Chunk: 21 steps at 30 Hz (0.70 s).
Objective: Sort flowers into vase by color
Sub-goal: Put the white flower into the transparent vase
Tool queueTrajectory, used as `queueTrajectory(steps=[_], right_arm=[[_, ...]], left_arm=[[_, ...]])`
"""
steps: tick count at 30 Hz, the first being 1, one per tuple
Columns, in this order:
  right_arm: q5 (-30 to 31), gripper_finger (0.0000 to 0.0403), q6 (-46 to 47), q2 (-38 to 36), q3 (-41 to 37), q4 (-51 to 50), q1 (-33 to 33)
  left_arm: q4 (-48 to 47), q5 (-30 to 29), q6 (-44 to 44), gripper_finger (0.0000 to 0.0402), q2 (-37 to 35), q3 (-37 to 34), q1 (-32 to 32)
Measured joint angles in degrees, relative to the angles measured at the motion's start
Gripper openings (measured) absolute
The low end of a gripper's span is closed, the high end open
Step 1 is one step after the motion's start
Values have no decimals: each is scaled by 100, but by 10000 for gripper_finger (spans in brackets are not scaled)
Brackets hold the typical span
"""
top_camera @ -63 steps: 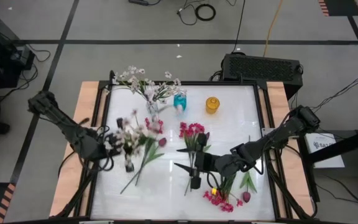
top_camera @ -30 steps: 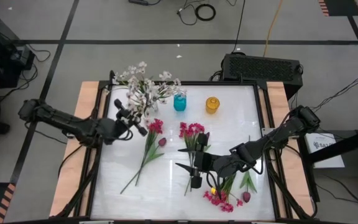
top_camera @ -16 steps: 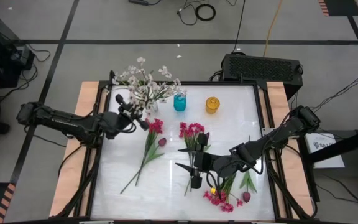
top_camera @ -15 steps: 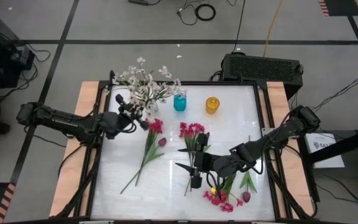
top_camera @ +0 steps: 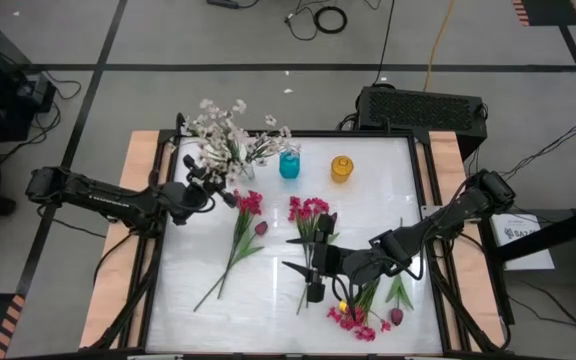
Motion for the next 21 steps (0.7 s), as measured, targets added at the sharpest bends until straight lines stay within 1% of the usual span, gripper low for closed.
queueTrajectory(steps=[3,5,8,14,18,21], right_arm=[[2,215,-2,2,0,2,-9],[1,215,-2,2,0,2,-15],[0,215,-2,2,0,2,-26],[2,215,-2,2,0,2,-30],[0,215,-2,2,0,4,-28],[2,215,-2,2,0,2,-32]], left_arm=[[-66,7,-3,14,2,0,0],[-74,9,-27,23,2,0,20],[-165,9,-84,45,2,0,96],[-547,24,-589,85,2,0,371],[-675,327,-629,114,2,0,444],[-658,373,-627,144,2,0,439]])
